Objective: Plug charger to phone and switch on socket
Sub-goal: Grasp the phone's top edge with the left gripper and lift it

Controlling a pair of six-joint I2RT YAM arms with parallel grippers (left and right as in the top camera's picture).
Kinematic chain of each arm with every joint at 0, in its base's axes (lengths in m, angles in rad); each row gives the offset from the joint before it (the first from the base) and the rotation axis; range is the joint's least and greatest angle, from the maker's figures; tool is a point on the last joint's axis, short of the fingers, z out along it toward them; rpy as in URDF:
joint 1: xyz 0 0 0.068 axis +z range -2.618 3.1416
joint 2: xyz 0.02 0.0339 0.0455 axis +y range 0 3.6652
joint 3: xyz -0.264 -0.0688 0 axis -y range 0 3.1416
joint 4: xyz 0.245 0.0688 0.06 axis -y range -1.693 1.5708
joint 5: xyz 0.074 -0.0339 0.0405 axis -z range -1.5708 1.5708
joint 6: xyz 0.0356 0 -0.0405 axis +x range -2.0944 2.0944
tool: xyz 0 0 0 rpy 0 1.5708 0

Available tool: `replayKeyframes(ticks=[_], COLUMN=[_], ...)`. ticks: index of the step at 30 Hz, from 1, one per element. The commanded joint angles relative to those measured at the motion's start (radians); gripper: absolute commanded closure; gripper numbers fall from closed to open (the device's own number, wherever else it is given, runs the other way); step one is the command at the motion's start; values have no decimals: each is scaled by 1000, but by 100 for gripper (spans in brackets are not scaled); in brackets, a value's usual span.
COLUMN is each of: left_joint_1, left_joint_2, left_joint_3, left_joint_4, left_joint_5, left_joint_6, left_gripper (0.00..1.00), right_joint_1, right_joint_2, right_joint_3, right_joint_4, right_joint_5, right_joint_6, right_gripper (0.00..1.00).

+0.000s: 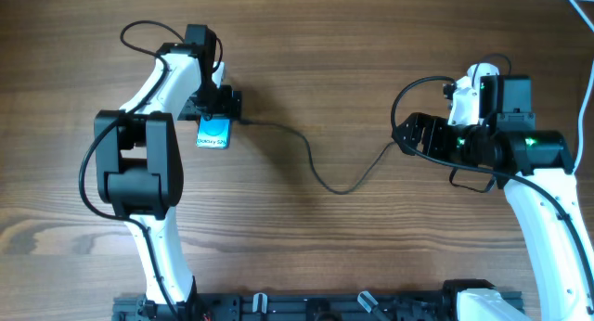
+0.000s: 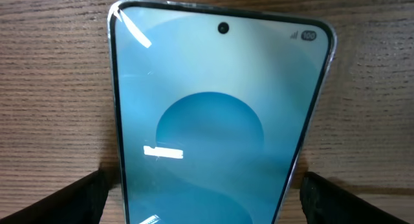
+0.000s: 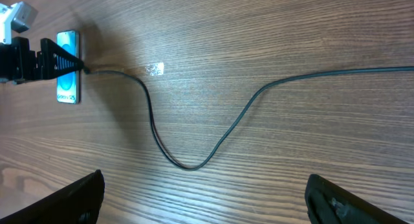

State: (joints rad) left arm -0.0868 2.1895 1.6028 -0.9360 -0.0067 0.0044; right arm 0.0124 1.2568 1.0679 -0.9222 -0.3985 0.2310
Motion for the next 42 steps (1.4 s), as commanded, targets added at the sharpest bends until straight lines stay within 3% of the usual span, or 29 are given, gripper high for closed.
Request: replayKeyframes(ticks=[1, 10, 13, 37, 42], left_joint_1=[-3, -3, -3, -1, -1], left_joint_2=[18, 18, 18, -23, -63], left_joint_3=[-60, -81, -81, 19, 42], left_joint_4=[14, 44, 54, -43, -59], left_joint_5=[36, 59, 58, 58, 58], left_joint_6=[10, -20, -47, -188, -233], left_gripper=[9, 14, 25, 30, 37], right_joint_1=[4, 4, 4, 4, 4], right_joint_2=[8, 8, 8, 8, 8], right_joint_3=[19, 19, 19, 19, 18], right_joint_4=[-2, -3, -2, 21, 21], right_joint_5=[17, 17, 17, 17, 17], right_joint_6=[8, 8, 8, 8, 8], right_gripper=[1, 0, 0, 0, 0])
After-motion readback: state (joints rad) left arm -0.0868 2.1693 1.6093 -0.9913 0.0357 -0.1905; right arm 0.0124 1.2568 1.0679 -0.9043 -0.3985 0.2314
